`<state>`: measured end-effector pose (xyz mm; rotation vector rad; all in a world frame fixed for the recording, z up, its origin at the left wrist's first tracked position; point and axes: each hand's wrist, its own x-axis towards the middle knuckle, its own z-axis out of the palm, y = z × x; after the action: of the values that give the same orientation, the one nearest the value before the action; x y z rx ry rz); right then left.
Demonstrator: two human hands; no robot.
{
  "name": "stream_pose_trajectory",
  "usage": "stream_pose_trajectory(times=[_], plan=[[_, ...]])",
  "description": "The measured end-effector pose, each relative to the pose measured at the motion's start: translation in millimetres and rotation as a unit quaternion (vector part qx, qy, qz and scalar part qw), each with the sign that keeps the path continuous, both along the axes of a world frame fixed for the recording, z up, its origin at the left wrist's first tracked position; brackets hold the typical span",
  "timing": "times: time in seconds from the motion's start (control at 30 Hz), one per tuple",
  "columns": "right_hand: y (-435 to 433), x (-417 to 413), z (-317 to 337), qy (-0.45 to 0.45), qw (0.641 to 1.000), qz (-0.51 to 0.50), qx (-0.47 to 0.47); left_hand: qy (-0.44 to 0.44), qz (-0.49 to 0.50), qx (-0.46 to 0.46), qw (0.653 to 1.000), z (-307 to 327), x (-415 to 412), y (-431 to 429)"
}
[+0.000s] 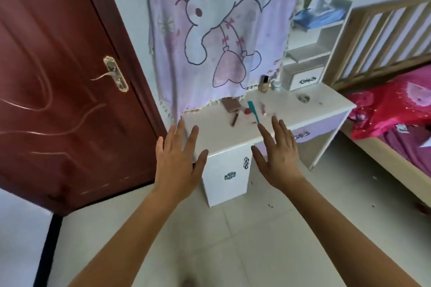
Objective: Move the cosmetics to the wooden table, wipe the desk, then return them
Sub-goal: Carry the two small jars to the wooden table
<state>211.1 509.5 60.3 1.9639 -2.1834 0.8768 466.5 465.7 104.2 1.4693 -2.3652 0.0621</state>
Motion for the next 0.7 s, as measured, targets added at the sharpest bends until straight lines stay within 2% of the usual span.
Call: stream_pose_trajectory(times=[0.23, 0.43, 0.7], plan=[[-69.0, -95.7, -37.7, 0.017, 0.994, -0.076, 0.081, -0.035, -0.07, 0.015, 0.997, -37.4, -89.8, -109.9], [-155.4, -176.4, -39.5, 0.023, 0.982, -0.122, 0.141, -0.011, -0.13, 0.05, 0.99, -50.6, -185.4, -229.8], [-235.3, -265.5, -42.4, -0.006, 0.97, -0.172, 0.174, -0.08, -0.188, 0.086, 0.975, -70.1, -296.2, -346.3]])
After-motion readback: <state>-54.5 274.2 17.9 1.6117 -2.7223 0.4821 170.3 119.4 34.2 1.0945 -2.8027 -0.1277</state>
